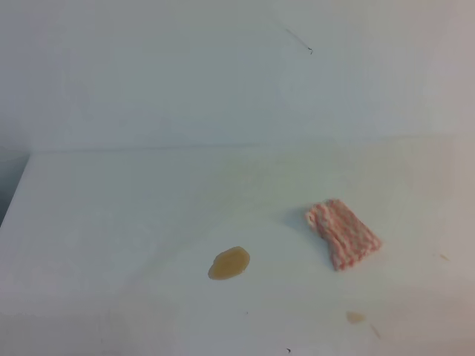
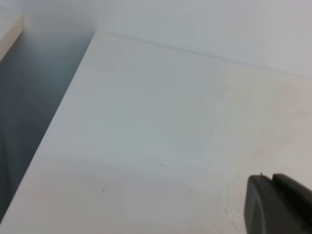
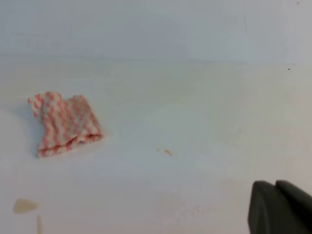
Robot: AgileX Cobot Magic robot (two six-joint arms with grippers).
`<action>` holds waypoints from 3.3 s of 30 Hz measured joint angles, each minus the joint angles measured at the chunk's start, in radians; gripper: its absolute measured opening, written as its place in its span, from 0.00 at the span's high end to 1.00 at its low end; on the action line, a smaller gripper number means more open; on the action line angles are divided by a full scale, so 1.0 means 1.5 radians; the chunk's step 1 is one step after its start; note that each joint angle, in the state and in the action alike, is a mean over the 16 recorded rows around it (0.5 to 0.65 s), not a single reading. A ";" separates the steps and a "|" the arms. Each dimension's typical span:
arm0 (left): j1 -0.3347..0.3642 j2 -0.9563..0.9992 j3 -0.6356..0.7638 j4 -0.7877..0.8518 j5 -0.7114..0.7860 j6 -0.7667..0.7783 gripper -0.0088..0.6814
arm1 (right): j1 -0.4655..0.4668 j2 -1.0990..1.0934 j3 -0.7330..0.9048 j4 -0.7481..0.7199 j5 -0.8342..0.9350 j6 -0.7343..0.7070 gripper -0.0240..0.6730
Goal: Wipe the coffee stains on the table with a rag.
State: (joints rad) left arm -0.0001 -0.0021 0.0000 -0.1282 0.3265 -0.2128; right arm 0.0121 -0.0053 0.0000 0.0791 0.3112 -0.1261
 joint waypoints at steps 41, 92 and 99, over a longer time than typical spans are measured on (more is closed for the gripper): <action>0.000 0.001 0.002 0.000 -0.001 0.000 0.99 | -0.001 0.001 -0.065 0.202 -0.590 0.022 0.97; 0.005 0.001 0.000 0.000 -0.005 0.000 0.99 | 0.032 0.766 -0.756 0.305 0.276 -0.284 0.92; 0.005 0.001 0.000 0.000 -0.009 0.000 0.99 | 0.114 0.893 -0.836 0.109 0.300 -0.136 0.90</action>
State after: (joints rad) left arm 0.0074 0.0000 0.0000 -0.1282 0.3123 -0.2122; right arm 0.1824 1.3343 -1.2541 0.2426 0.7617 -0.3299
